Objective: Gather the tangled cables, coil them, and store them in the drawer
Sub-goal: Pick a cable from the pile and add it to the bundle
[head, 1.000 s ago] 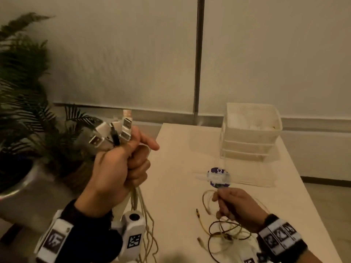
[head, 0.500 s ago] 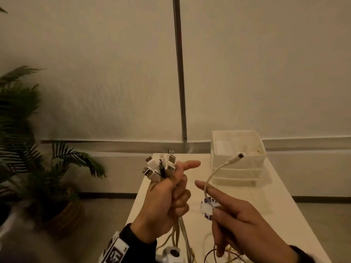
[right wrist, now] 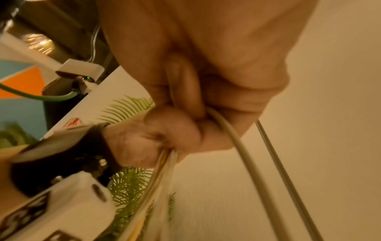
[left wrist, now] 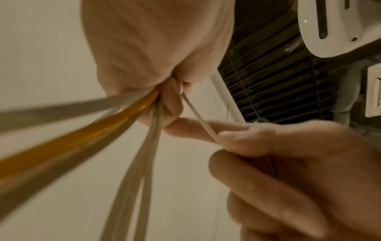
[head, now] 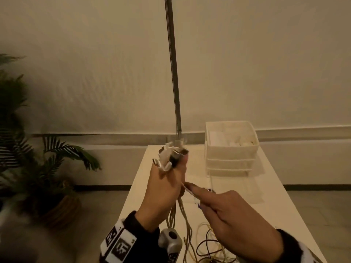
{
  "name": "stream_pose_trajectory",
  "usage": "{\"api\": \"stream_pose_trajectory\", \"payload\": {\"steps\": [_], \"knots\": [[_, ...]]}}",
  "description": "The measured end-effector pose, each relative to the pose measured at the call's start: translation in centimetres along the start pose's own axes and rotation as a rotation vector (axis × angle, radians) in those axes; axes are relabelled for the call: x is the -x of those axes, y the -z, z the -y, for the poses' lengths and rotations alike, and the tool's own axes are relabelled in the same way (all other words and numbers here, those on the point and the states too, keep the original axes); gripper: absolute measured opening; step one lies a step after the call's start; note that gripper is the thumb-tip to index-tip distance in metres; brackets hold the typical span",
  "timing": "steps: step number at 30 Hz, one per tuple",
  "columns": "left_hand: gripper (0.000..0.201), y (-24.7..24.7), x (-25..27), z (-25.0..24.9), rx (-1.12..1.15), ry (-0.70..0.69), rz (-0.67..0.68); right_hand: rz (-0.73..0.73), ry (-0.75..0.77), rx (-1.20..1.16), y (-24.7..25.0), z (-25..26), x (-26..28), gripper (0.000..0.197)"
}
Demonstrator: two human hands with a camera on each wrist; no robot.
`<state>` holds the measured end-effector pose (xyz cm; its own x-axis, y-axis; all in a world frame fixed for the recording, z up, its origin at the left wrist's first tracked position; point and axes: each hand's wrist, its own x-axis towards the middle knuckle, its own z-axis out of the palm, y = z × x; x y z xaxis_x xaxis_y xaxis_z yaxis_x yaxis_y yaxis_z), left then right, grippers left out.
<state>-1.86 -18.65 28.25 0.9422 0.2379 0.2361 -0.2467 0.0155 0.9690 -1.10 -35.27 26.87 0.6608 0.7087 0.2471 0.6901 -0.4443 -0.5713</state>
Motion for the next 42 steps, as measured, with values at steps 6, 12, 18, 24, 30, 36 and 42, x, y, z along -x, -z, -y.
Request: {"api": "stream_pose_trajectory", "payload": {"steps": [6,12,18,24,30,36,42], "knots": [[0.051,2.9,-1.7,-2.3,0.454,0.032,-0.052,0.069,-0.166,-0.651,-2.7,-3.9,1.4,0.034],[0.053,9.4,-2.2,-5.3,0.763,0.0,0.189,0.113,-0.491,-0.904,-1.8,-9.1,3.1,0.055],[0.012,2.3,0.4,-1.5,-0.425,0.02,0.444,0.068,-0.401,-0.789,1.1,-6.6,0.1,0.045],[0.024,-0.9,-0.2,1.8,-0.667,-0.032,0.356,-0.049,-0.343,-0.774,1.6,-4.1,-1.3,0.045],[0.028,1.4,-1.7,1.4,-0.07,0.049,-0.056,-0.042,-0.38,-0.95,1.0,-6.3,0.2,0.041],[0.015,5.9,-3.3,0.1,-0.263,-0.03,-0.274,-0.082,-0.471,-0.921,1.2,-7.7,2.1,0.043],[0.012,6.6,-1.2,-2.6,-0.241,-0.273,-0.262,-0.223,-0.596,-0.697,0.9,-8.2,1.8,0.044]]}}
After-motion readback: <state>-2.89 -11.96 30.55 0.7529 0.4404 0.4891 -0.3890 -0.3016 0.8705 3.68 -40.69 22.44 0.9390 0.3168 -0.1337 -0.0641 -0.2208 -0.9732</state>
